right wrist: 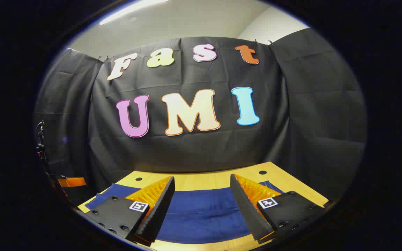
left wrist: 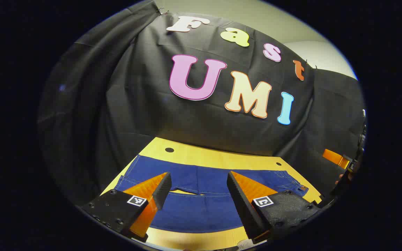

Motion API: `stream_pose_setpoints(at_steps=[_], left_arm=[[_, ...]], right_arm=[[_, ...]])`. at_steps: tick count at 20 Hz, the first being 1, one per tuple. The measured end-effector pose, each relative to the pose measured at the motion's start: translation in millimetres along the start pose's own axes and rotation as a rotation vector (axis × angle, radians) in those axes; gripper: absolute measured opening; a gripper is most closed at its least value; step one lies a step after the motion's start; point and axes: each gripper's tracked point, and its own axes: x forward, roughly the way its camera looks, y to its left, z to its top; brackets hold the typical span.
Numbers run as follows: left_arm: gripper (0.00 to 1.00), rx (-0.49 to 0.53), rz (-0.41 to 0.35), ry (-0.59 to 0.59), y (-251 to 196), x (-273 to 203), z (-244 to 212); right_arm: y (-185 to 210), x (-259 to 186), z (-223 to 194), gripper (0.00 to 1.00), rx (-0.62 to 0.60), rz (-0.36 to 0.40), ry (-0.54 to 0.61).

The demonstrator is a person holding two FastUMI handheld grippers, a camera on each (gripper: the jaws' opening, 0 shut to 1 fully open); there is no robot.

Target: Grasp the waist and the cuffs of the jeans and fold them to make the two legs overlap; first hold the waist and fold one-third of the jeans toward the cuffs, then hold the cuffs and fold the remaining one-third in the same direction to finish folding.

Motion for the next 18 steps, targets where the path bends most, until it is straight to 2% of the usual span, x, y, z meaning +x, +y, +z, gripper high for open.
stream_pose_setpoints(at_steps=[1,2,3,4,11,12,13,18], left_arm=[[0.95,0.007,-0.005,0.003,-1,1,-1],[0.95,0.013,-0.01,0.009,-2,2,-3],[0.92,0.019,-0.011,0.017,-2,3,-6],[0.95,0.026,-0.011,0.022,-2,5,-6],[0.95,0.007,-0.028,0.021,-10,5,-12],[0.95,0.004,-0.026,0.022,-10,7,-14],[0.95,0.002,-0.028,0.022,-10,6,-15],[0.95,0.033,-0.069,0.09,-5,8,-40]], right_arm=[[-1,0,0,0.98,-0.003,-0.001,0.002],[-2,0,0,0.93,-0.004,-0.002,0.004],[-1,0,1,0.98,-0.005,0.0,0.006],[-1,0,1,0.93,-0.009,0.0,0.007],[-4,-6,-5,0.93,-0.029,-0.002,0.026],[-4,-7,-5,0.98,-0.036,-0.002,0.025],[-2,-8,-5,0.98,-0.042,0.0,0.025],[3,-13,-16,0.93,-0.055,0.016,0.053]])
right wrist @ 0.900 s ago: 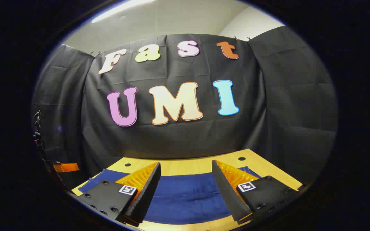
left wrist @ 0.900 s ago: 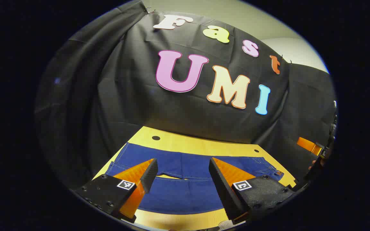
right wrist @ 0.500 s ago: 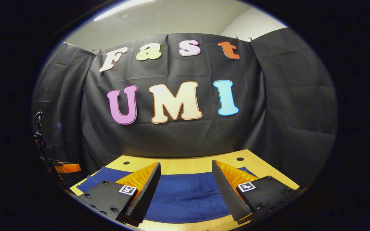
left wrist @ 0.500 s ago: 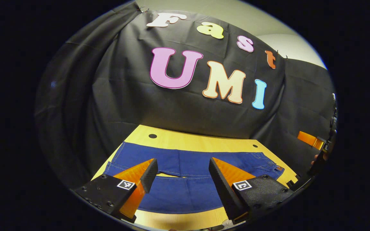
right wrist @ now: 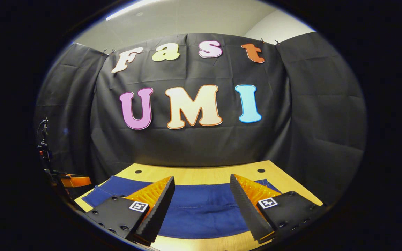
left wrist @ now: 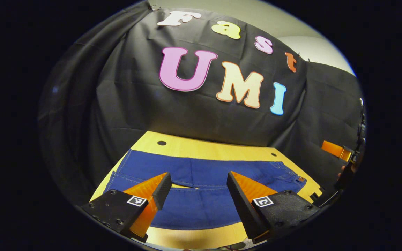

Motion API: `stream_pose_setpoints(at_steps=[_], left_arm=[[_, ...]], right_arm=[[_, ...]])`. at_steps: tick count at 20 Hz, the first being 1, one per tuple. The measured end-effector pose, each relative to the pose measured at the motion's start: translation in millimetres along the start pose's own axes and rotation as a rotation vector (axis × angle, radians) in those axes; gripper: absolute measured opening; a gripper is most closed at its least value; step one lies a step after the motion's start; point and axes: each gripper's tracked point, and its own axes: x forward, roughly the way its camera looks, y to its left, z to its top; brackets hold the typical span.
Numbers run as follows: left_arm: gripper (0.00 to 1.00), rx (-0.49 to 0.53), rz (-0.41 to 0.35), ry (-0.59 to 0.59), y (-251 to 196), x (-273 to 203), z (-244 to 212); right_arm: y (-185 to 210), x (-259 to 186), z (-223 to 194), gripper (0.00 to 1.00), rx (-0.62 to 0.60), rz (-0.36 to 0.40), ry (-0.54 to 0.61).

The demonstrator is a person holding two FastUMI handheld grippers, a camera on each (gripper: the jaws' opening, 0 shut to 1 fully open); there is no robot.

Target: Grasp the waist and the cuffs of the jeans and fold them to make the two legs overlap; first hold the waist and fold one-third of the jeans toward the cuffs, then hold the cuffs and fold the remaining one-third in the same direction to finish folding.

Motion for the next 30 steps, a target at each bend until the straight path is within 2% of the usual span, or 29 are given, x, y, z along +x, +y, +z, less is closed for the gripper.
stream_pose_setpoints(at_steps=[3,9,10,11,12,14,15,16,22,27,30], left_arm=[[0.95,0.025,-0.07,0.089,1,0,-25],[0.96,0.198,-0.212,0.349,20,-5,-80],[0.95,0.23,-0.233,0.392,26,-6,-89],[0.95,0.261,-0.257,0.435,31,-9,-98],[0.96,0.289,-0.282,0.484,35,-12,-109],[0.96,0.341,-0.322,0.582,43,-19,-128],[0.96,0.372,-0.338,0.63,48,-22,-136],[0.96,0.408,-0.352,0.668,53,-24,-142],[0.96,0.563,-0.374,0.829,81,-27,-175],[0.94,0.614,-0.355,0.916,93,-25,-194],[0.94,0.633,-0.354,0.944,96,-25,-199]], right_arm=[[1,-6,-8,0.98,-0.016,-0.001,0.024],[-2,-17,-26,0.94,-0.049,-0.017,0.071],[-2,-20,-32,0.98,-0.052,-0.02,0.088],[-3,-22,-35,0.94,-0.054,-0.02,0.098],[-3,-24,-36,0.98,-0.057,-0.022,0.103],[-4,-26,-41,0.98,-0.058,-0.022,0.119],[-4,-27,-43,0.94,-0.056,-0.024,0.126],[-5,-28,-46,0.98,-0.054,-0.024,0.134],[-11,-38,-60,0.98,-0.107,-0.03,0.192],[-20,-44,-69,0.96,-0.116,-0.052,0.216],[-24,-45,-74,0.99,-0.113,-0.064,0.23]])
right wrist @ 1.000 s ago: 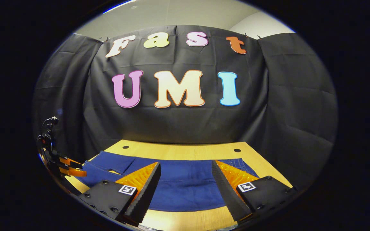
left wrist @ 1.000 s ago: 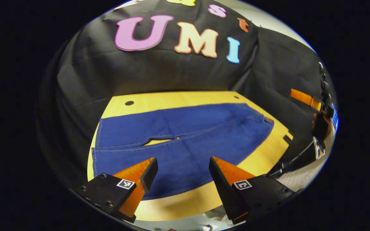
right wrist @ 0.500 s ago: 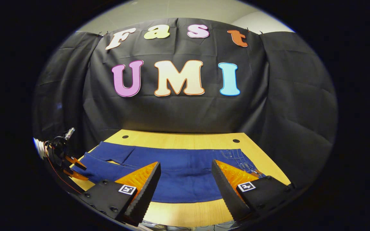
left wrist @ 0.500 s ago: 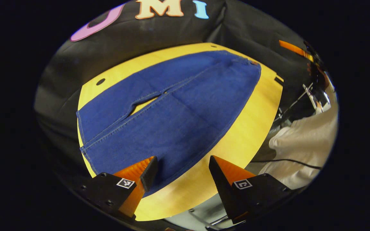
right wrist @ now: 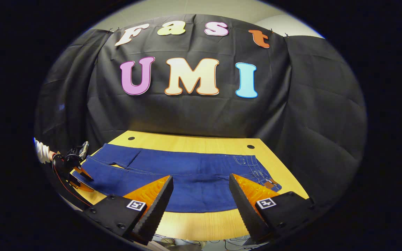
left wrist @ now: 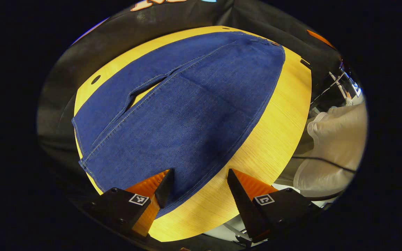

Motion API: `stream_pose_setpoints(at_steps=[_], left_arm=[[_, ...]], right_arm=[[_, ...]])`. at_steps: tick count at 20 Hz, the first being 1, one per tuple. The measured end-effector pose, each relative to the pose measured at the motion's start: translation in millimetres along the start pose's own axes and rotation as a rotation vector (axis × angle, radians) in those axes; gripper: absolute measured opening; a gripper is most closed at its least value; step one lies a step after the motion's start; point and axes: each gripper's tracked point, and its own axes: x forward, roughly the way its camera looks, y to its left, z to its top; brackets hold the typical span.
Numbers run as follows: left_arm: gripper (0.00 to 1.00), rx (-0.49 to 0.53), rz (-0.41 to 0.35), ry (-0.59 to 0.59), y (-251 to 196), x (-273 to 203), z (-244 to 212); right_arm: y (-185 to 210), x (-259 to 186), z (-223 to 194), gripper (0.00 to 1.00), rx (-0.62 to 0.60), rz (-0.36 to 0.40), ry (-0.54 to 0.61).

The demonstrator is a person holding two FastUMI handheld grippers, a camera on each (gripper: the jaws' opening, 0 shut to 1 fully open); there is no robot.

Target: Grasp the waist and the cuffs of the jeans and fold them to make the two legs overlap; first hold the waist and fold one-third of the jeans toward the cuffs, then hold the cuffs and fold the remaining one-third in the same direction to finish folding.

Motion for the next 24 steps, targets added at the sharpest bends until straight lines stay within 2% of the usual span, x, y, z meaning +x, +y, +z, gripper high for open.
stream_pose_setpoints(at_steps=[4,11,12,13,14,17,18,19,20,22,24], left_arm=[[0.94,0.018,-0.012,0.01,-1,-1,1],[0.93,-0.008,-0.006,0.025,1,-1,1],[0.83,-0.017,-0.006,0.019,6,0,-2],[0.8,-0.02,-0.005,0.012,10,0,-2],[0.64,-0.015,-0.006,0.005,14,-1,-2],[0.37,0.002,-0.005,-0.009,22,-1,0],[0.19,0.0,-0.006,-0.01,22,1,0],[0.17,0.006,-0.01,-0.014,21,0,1],[0.07,0.005,-0.017,-0.016,19,-1,0],[0.02,0.0,-0.043,-0.013,19,-2,0],[0.01,-0.037,-0.081,-0.01,21,-2,-1]], right_arm=[[-3,4,-3,0.99,-0.002,-0.01,0.007],[23,19,-8,0.99,0.011,0.05,0.024],[26,19,-9,0.99,0.008,0.057,0.024],[28,20,-8,0.99,0.005,0.063,0.023],[29,22,-9,0.99,0.004,0.066,0.025],[30,24,-10,0.99,0.019,0.067,0.032],[30,25,-12,0.99,0.026,0.064,0.034],[29,25,-12,0.99,0.033,0.059,0.035],[29,25,-14,0.99,0.039,0.055,0.036],[30,26,-16,0.99,0.042,0.05,0.039],[31,27,-15,0.99,0.032,0.043,0.037]])
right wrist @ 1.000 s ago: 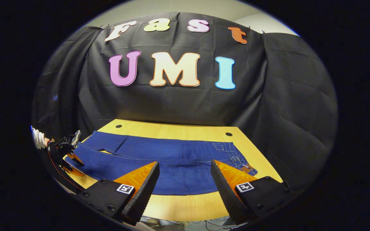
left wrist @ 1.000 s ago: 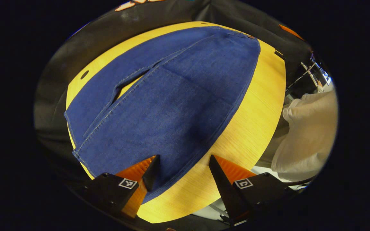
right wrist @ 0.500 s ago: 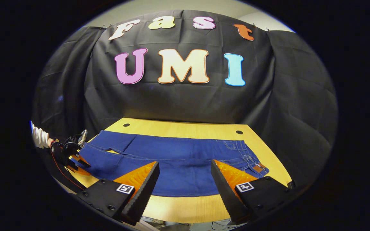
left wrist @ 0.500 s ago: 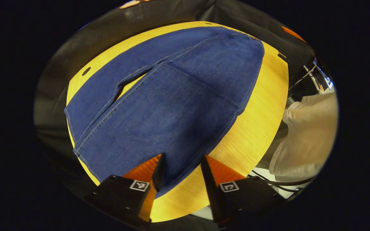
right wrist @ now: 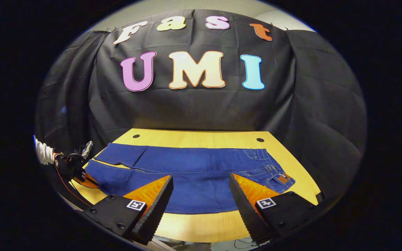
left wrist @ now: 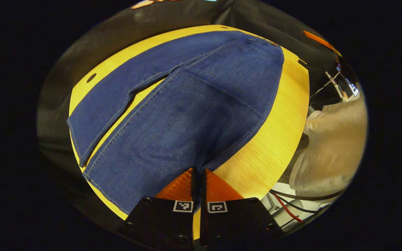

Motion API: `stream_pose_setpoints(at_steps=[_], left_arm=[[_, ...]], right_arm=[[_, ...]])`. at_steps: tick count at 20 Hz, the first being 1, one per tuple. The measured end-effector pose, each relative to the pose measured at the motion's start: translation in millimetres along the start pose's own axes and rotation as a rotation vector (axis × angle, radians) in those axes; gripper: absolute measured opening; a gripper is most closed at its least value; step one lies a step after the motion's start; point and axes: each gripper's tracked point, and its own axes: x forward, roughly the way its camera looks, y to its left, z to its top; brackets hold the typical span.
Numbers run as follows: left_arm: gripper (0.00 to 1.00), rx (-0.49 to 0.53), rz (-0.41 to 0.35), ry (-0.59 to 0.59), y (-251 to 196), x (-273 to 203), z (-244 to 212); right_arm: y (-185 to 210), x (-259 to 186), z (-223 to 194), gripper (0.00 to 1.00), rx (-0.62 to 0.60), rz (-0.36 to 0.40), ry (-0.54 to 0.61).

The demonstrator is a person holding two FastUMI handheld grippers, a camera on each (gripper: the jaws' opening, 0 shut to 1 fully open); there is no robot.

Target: Grasp the waist and the cuffs of the jeans and fold them to make the two legs overlap; first hold the waist and fold one-third of the jeans toward the cuffs, then hold the cuffs and fold the remaining one-third in the same direction to finish folding.

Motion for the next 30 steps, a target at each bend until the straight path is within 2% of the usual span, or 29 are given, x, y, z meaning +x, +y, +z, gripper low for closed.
stream_pose_setpoints(at_steps=[4,9,12,15,20,22,25,30], left_arm=[[0.0,-0.106,-0.096,0.012,1,-1,2],[0.0,-0.116,-0.111,0.022,2,0,3],[0.0,-0.159,-0.119,0.029,3,0,3],[0.0,-0.148,-0.111,0.058,2,0,3],[0.0,-0.122,-0.077,0.126,3,0,2],[0.0,-0.118,-0.072,0.147,4,0,1],[0.0,-0.104,-0.062,0.176,5,-1,1],[0.0,-0.134,-0.072,0.216,3,0,1]], right_arm=[[3,7,-1,0.99,-0.003,0.018,0.002],[-1,22,-20,0.99,-0.115,0.112,0.084],[-13,38,-47,0.99,-0.189,0.196,0.188],[-40,59,-78,1.0,-0.297,0.262,0.3],[-90,84,-143,1.0,-0.557,0.393,0.566],[-109,90,-166,1.0,-0.624,0.431,0.668],[-128,102,-181,1.0,-0.663,0.467,0.757],[-140,114,-195,1.0,-0.67,0.487,0.832]])
